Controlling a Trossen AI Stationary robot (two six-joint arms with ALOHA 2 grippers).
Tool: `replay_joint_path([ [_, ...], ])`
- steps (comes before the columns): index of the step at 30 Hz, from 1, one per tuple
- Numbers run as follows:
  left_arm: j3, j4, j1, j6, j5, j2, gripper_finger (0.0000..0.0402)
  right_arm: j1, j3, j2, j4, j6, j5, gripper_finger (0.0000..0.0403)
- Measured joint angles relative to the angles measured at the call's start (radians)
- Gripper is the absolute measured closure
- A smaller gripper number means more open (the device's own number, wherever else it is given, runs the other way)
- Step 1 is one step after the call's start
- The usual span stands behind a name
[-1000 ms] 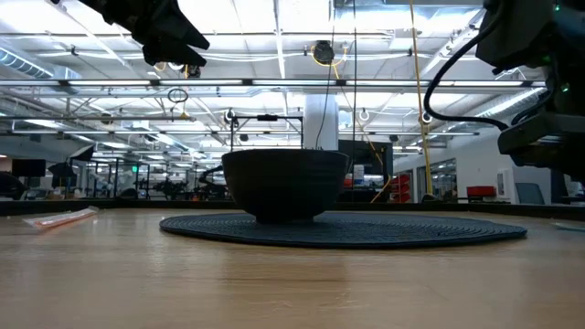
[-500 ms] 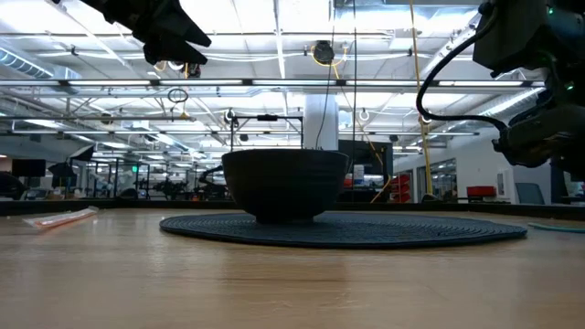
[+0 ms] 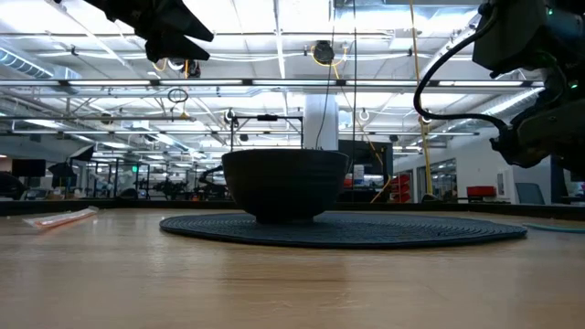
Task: Pick & Place Utensil
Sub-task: Put the blue fork into the black bowl on the blue table placemat
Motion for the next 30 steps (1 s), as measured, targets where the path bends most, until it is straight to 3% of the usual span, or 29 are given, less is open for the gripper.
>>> replay_joint_path([
  [20,0.0,0.0,0.0,-0.009,0.0,0.0,0.0135,0.007,0.0,-0.001,-0.009,-0.03,0.047,0.0401],
  [30,0.0,0.001,0.0,-0.012,0.0,0.0,0.0135,0.053,0.0,-0.046,-0.01,-0.002,0.137,0.0402],
])
